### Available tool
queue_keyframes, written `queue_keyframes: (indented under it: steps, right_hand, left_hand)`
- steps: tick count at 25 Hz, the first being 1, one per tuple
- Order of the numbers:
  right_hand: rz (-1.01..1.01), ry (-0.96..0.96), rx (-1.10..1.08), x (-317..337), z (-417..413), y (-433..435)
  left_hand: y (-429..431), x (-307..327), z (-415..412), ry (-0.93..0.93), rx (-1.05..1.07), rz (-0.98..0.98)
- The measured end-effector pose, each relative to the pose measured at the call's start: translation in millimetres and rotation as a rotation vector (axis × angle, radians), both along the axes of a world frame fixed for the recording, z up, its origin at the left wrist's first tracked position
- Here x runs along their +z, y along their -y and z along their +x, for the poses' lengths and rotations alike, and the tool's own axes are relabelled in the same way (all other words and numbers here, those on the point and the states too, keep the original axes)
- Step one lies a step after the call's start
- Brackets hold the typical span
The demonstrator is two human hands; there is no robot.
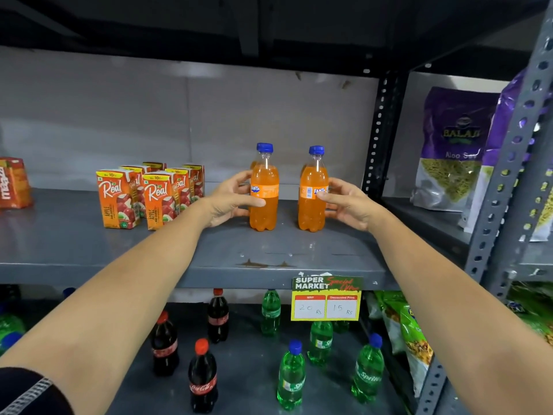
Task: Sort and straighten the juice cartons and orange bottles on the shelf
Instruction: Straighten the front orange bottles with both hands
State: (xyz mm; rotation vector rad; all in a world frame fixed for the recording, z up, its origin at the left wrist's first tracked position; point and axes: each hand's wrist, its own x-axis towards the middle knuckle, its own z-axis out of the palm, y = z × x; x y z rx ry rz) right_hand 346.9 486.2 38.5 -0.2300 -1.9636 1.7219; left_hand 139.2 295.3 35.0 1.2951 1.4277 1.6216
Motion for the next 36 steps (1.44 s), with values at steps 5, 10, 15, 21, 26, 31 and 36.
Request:
queue_keyframes:
  steps: [5, 10, 15, 21, 26, 31, 36]
  right_hand:
    - [0.012, -0.018, -0.014, -0.3, 0.1, 0.9]
    - [0.039, -0.035, -0.023, -0.2, 0.2, 1.6]
    - [0.039, -0.032, -0.038, -0.6, -0.6, 1.3]
    - [0.028, -0.033, -0.046, -1.2, -0.4, 0.8]
    - [0.014, -0.032, -0.04, -1.5, -0.9, -0.3]
    - [0.016, -0.027, -0.027, -1.8, -0.9, -0.4]
    - [0.023, -0.011, -0.024, -1.2, -0.4, 1.4]
  left_hand:
    - [-1.7, 0.9, 1.4, -0.026, 0.038, 0.026]
    - [-1.8, 0.2, 1.9, -0.016, 0.026, 0.027]
    - [-2.0, 0.7, 1.4, -0.01, 0.026, 0.023]
    - [-4.2, -0.9, 2.7, 0.005, 0.025, 0.022]
    - [-4.2, -0.6, 2.3, -0.001, 0.027, 0.023]
    - [-2.9, 0.1, 2.4, 0.001, 0.027, 0.019]
    - [-1.6, 1.4, 2.7, -0.012, 0.028, 0.011]
